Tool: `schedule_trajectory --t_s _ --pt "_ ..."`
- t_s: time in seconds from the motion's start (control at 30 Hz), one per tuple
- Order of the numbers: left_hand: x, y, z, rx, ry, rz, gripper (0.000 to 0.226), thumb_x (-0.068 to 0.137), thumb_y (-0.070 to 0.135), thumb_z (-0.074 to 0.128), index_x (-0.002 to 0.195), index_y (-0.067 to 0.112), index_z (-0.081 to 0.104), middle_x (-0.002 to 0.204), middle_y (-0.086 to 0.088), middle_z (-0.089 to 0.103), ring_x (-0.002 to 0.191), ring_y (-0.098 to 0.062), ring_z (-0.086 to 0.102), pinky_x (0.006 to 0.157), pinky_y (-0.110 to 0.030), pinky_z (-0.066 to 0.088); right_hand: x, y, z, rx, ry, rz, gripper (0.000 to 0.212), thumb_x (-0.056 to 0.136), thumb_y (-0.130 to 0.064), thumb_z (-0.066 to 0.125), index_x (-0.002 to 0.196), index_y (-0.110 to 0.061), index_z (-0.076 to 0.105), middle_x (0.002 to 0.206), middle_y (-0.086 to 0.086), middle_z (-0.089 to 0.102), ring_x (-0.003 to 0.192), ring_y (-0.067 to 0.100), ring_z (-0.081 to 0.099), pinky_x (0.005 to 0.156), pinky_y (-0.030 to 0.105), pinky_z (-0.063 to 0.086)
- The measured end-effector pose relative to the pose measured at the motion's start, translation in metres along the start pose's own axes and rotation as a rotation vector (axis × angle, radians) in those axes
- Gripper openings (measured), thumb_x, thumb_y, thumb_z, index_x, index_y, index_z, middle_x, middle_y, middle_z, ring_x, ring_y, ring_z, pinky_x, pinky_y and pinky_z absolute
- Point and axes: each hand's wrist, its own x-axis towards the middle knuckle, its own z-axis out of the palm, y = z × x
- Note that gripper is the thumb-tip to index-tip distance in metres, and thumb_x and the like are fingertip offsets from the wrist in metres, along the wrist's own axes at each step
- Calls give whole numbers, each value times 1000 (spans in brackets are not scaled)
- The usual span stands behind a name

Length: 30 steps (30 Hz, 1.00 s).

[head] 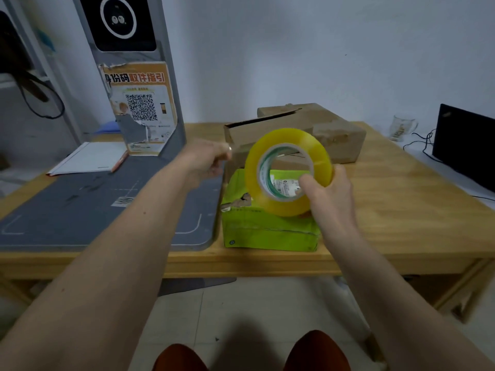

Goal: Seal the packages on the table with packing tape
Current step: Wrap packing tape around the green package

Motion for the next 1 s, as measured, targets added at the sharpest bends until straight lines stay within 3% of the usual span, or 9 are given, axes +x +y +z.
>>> schedule_trajectory --t_s 0.07,0.17,0.33,0.43,0.57,0.67,0.73,0.87,1.0 --pt "0 -14 10 2 -85 -47 27 98 14 56 71 13 59 70 -2 55 62 -11 45 65 -28 45 -6 7 0 83 -14 75 21 72 -33 63 90 -26 56 83 -8 61 75 10 57 59 29 41" --pt "4 -28 19 66 -119 -35 22 98 18 58 76 16 61 76 2 54 65 -8 45 59 -25 35 -23 23 5 139 -116 142 36 65 -34 60 101 -29 62 91 -9 68 84 10 64 59 24 50" --pt "1 -45 22 -104 -218 -138 18 98 10 51 84 8 61 81 -7 63 72 -16 59 65 -26 51 -25 36 1 145 -166 85 30 64 -21 62 94 -17 63 76 -8 69 67 -2 61 57 9 45" --pt "-9 -50 24 2 -235 -103 22 99 10 51 79 9 60 73 -6 62 71 -21 58 68 -28 48 -18 41 -11 108 -202 83 37 59 -25 60 95 -16 62 83 7 69 76 13 62 71 27 51" --pt "-30 -51 41 192 -182 -16 16 99 17 54 88 8 64 89 -12 60 86 -22 53 80 -34 42 1 53 -43 139 -278 97 53 60 -15 67 111 -1 61 88 8 69 92 28 64 89 46 48" --pt "-51 -58 61 160 -158 -73 22 99 19 53 82 8 62 82 -13 58 80 -24 55 75 -31 40 20 63 -74 251 -314 114 32 78 5 56 110 4 60 91 11 70 90 28 65 86 45 51" --pt "-65 -63 74 76 -149 -128 21 99 18 54 83 8 63 86 -12 63 83 -26 61 76 -32 45 31 65 -91 265 -342 109 39 82 16 45 117 1 56 90 5 71 85 21 68 78 38 56" --pt "-64 -47 78 42 50 47 23 95 14 59 73 13 64 74 -1 61 75 -18 56 76 -30 48 34 60 -98 115 -414 31 41 62 1 61 98 -17 56 76 -8 69 71 9 67 61 22 52" --pt "-47 -26 69 -55 -117 21 25 91 10 67 69 8 57 56 -1 60 51 -13 57 59 -27 56 22 61 -92 83 -429 -21 44 72 7 74 104 -19 59 84 -6 72 77 11 69 63 21 53"
